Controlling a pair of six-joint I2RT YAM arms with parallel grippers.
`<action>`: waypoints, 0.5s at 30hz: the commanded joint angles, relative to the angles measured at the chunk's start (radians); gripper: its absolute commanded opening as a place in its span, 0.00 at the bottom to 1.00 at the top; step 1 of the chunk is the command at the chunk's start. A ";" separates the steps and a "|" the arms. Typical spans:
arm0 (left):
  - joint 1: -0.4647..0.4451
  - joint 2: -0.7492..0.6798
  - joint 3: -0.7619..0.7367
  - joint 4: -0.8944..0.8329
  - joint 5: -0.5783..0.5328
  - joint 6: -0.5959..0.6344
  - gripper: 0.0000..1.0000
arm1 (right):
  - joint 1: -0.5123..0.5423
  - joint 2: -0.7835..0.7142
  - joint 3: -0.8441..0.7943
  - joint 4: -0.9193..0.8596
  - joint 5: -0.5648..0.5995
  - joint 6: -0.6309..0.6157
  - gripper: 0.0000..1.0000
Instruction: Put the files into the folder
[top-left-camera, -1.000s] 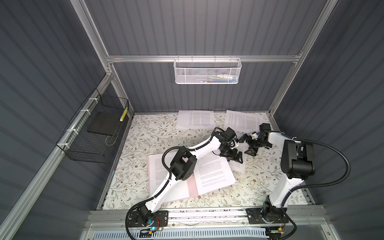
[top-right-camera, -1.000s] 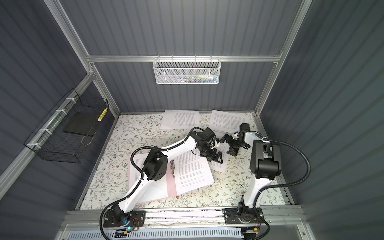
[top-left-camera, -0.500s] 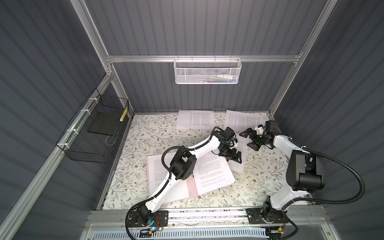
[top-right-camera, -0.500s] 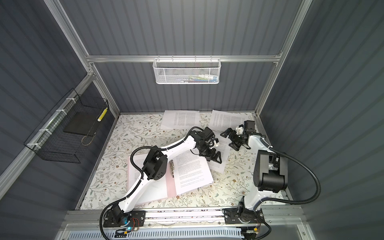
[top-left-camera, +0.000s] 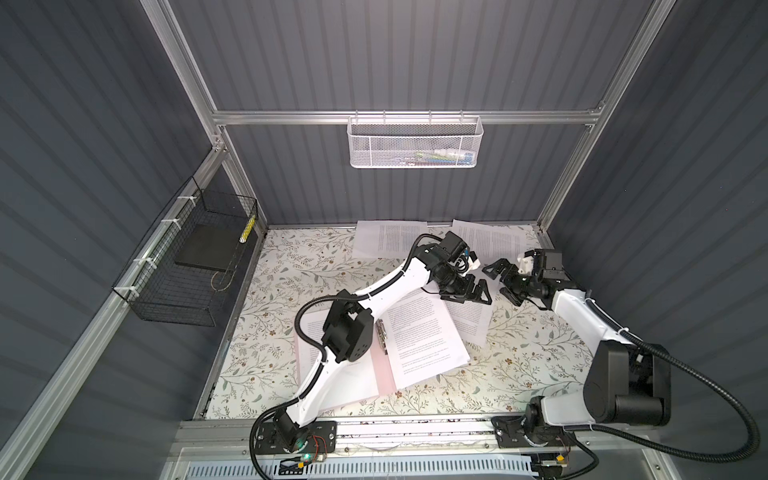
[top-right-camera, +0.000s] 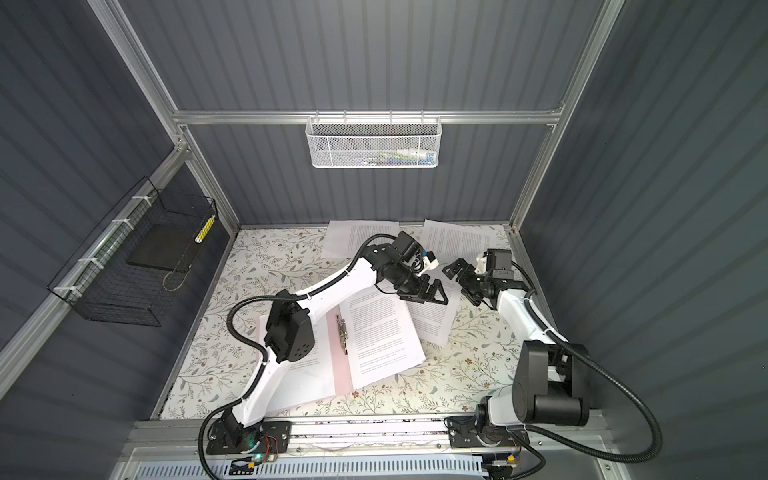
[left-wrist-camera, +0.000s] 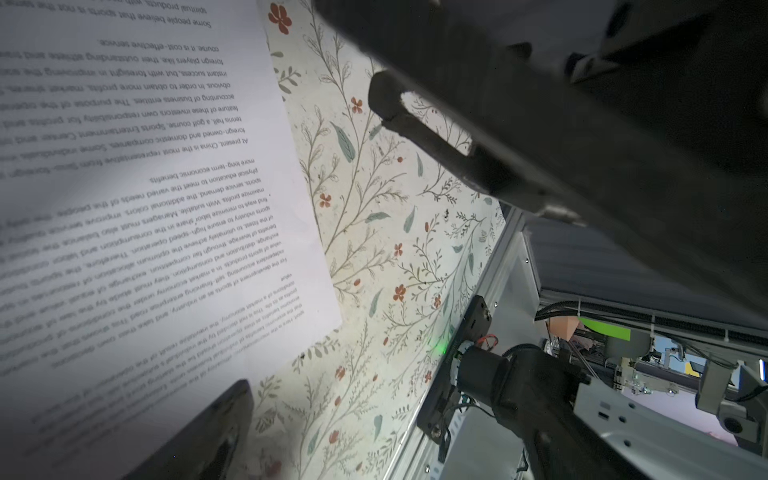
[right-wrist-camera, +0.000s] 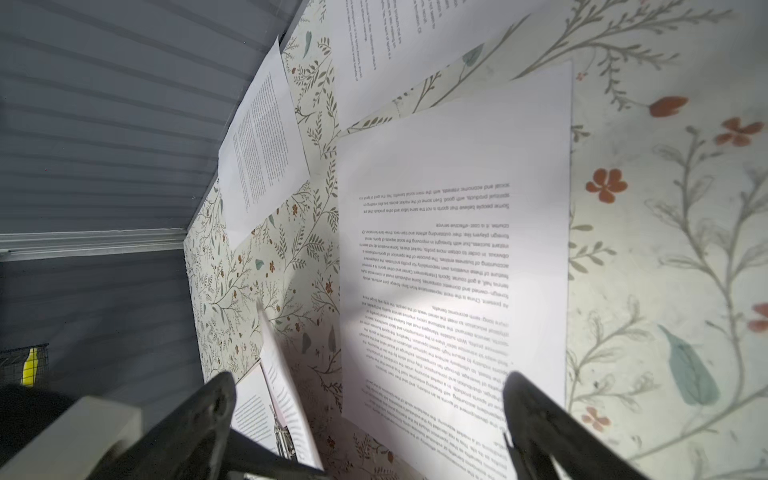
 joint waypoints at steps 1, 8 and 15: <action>-0.023 -0.188 -0.187 0.135 -0.038 -0.113 1.00 | 0.049 -0.045 -0.023 -0.020 -0.004 -0.018 0.99; -0.008 -0.633 -0.595 0.123 -0.259 -0.210 1.00 | 0.185 0.020 -0.038 0.013 -0.094 -0.081 0.97; 0.092 -0.977 -0.903 -0.034 -0.411 -0.341 1.00 | 0.325 0.221 0.037 0.029 -0.110 -0.165 0.74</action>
